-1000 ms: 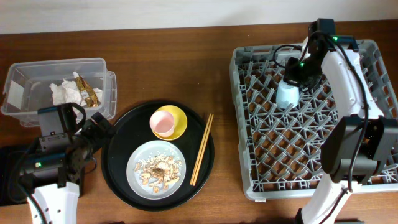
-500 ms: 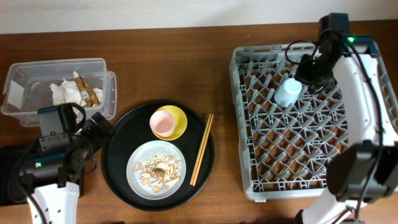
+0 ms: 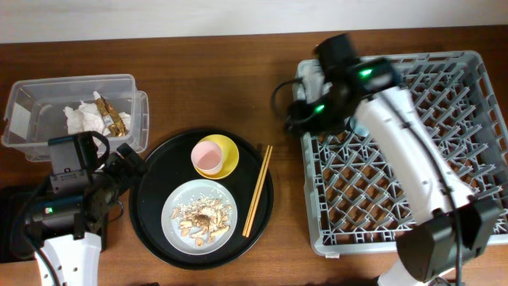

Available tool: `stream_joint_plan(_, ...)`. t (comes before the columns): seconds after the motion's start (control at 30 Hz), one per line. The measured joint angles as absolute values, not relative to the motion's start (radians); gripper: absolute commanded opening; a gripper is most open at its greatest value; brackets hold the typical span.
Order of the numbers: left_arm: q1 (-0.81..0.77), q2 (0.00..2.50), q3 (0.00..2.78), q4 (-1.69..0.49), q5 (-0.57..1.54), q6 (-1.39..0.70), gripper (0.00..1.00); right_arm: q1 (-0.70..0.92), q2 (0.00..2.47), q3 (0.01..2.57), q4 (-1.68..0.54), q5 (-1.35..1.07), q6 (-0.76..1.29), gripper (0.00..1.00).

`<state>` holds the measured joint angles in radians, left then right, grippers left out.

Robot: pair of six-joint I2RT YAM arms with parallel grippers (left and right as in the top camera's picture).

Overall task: Sort waste into correct bins and load items into the dishwasher rack
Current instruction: 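Move the right gripper back to the tray over the chopsticks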

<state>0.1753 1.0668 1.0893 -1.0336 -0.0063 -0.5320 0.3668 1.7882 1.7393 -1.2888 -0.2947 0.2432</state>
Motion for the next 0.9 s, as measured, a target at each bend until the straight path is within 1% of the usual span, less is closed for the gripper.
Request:
stream_joint_plan(0.03,0.175,1.067,1.089,-1.033,-0.006,-0.532,0.99,0.395,1.788,1.723,-1.287,-0.263,0.273,0.43)
stream_joint_plan(0.07,0.175,1.067,1.089,-1.034,-0.006,-0.532,0.99,0.427,1.788,1.699,-1.280,-0.228,0.312,0.38)
stream_joint_plan(0.13,0.175,1.067,1.089,-1.033,-0.006,-0.532,0.99,0.480,1.786,1.639,-1.232,-0.176,0.390,0.33)
stream_joint_plan(0.27,0.175,1.067,1.089,-1.034,-0.006,-0.532,0.99,0.559,1.784,1.484,-1.047,-0.138,0.519,0.30)
stream_joint_plan(0.5,0.175,1.067,1.089,-1.033,-0.006,-0.532,0.99,0.681,1.785,1.290,-0.826,-0.127,0.688,0.30)
stream_joint_plan(0.63,0.175,1.067,1.089,-1.033,-0.006,-0.532,0.99,0.719,1.785,1.229,-0.769,-0.103,0.775,0.29)
stream_joint_plan(0.8,0.175,1.067,1.089,-1.034,-0.006,-0.532,0.99,0.722,1.785,1.177,-0.728,-0.088,0.816,0.28)
stream_joint_plan(0.9,0.175,1.067,1.089,-1.034,-0.006,-0.532,0.99,0.722,1.785,1.147,-0.690,-0.085,0.841,0.25)
